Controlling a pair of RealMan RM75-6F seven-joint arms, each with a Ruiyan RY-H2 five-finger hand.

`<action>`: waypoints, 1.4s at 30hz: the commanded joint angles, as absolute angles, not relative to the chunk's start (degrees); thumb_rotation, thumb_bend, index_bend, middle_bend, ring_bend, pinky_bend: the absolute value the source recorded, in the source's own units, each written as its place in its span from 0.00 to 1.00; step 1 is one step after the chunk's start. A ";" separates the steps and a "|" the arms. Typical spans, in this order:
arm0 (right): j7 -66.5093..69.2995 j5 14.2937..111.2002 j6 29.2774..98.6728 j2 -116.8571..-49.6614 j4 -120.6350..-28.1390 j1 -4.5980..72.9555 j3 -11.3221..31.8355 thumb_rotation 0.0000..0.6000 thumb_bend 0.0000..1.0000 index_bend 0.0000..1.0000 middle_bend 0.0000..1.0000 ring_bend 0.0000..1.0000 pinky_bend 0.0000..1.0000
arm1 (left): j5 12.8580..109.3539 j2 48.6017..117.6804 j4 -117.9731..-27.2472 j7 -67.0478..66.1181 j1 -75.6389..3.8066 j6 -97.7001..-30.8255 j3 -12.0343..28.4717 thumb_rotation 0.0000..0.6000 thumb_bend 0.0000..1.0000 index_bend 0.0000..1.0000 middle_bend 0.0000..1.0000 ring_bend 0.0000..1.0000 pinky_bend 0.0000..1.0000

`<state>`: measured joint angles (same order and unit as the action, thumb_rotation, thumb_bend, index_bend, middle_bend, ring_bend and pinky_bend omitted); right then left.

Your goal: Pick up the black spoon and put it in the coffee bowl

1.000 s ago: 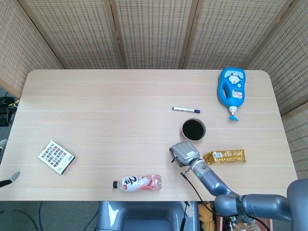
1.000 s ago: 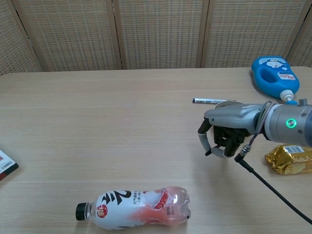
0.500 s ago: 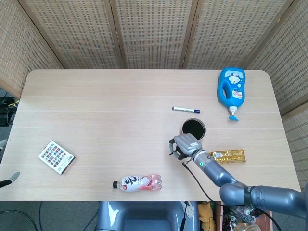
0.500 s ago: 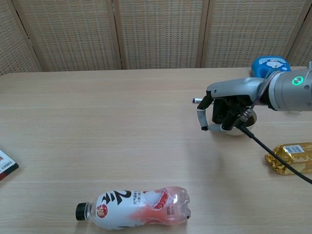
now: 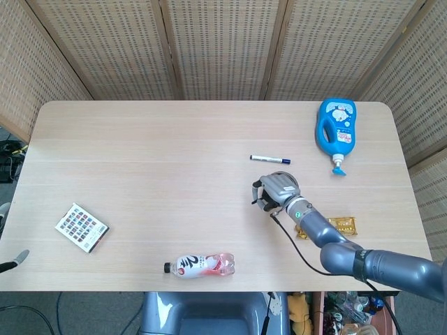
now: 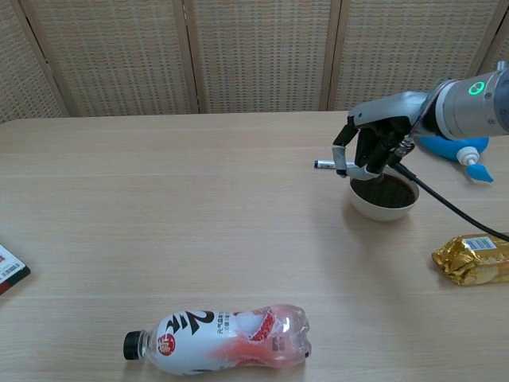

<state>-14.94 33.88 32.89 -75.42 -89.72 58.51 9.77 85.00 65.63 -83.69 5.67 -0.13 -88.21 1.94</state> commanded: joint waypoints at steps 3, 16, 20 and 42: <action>-15.43 31.13 31.89 -75.79 -87.43 60.51 7.99 1.00 0.69 0.66 1.00 1.00 1.00 | 84.90 65.59 -83.68 5.68 0.01 -88.29 1.92 1.00 0.18 0.00 0.00 0.00 0.00; -15.67 23.67 28.21 -79.35 -79.55 65.59 2.60 1.00 0.69 0.66 1.00 1.00 1.00 | 84.68 65.73 -83.66 5.49 0.35 -88.29 1.75 1.00 0.18 0.00 0.00 0.00 0.00; -15.16 22.04 26.89 -80.74 -77.29 67.01 1.28 1.00 0.69 0.66 1.00 1.00 1.00 | 84.58 65.78 -83.62 5.43 0.48 -88.26 1.69 1.00 0.18 0.00 0.00 0.00 0.00; -10.71 18.99 22.26 -84.67 -68.77 71.96 -2.94 1.00 0.69 0.66 1.00 1.00 1.00 | 84.00 65.94 -83.71 4.94 0.66 -87.78 1.75 1.00 0.18 0.00 0.00 0.00 0.00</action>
